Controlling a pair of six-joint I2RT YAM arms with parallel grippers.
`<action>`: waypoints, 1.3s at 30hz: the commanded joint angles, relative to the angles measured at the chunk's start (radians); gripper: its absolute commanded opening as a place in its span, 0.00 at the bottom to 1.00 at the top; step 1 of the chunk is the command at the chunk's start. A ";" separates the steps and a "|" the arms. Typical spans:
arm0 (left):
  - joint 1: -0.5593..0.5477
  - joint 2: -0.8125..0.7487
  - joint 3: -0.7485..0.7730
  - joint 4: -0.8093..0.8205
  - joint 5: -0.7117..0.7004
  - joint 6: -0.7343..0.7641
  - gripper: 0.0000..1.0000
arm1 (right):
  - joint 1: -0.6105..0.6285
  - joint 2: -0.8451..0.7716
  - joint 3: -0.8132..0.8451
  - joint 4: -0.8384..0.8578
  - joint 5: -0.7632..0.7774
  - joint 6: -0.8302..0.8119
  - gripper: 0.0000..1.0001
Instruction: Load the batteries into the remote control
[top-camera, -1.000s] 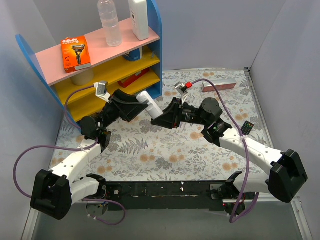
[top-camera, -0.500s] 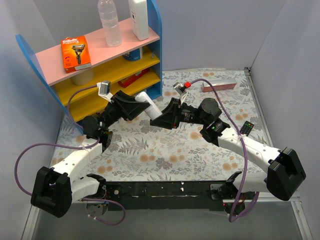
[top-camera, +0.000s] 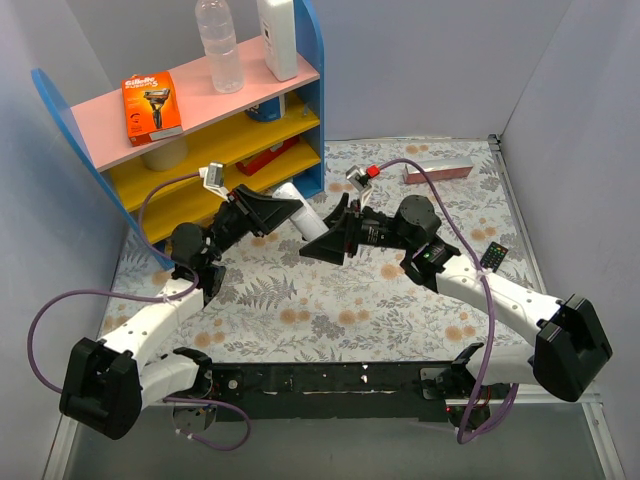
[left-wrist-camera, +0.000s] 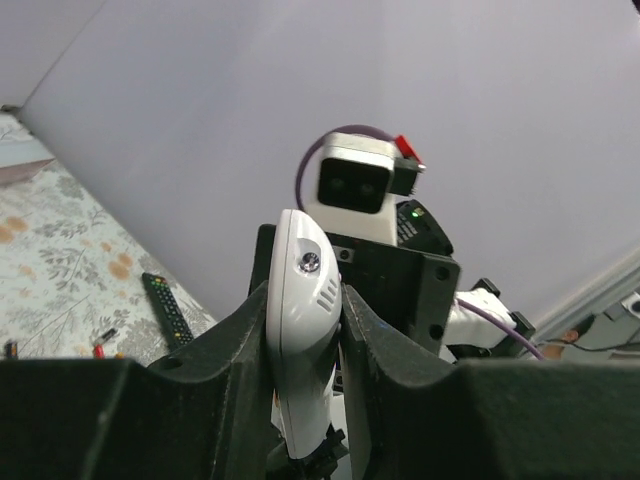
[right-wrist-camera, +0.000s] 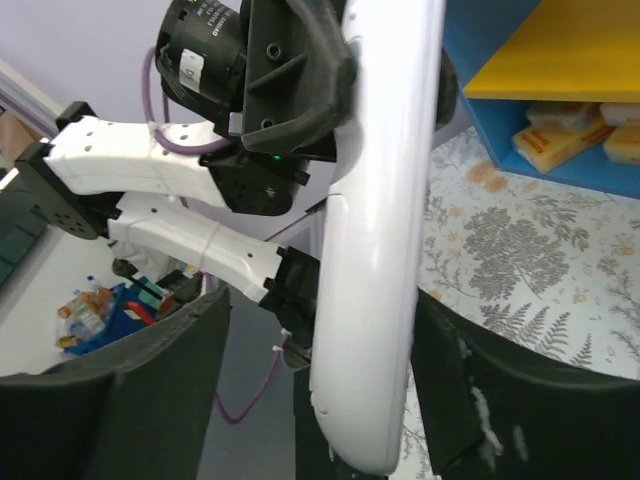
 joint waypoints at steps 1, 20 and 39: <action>-0.003 -0.043 0.031 -0.244 -0.095 0.032 0.00 | -0.015 -0.057 0.014 -0.123 0.059 -0.119 0.81; 0.013 0.029 0.160 -0.907 -0.095 0.130 0.00 | -0.059 -0.300 0.003 -0.494 0.307 -0.724 0.88; 0.013 0.206 0.232 -1.151 -0.025 0.239 0.00 | 0.062 -0.180 -0.167 -0.392 0.155 -1.225 0.74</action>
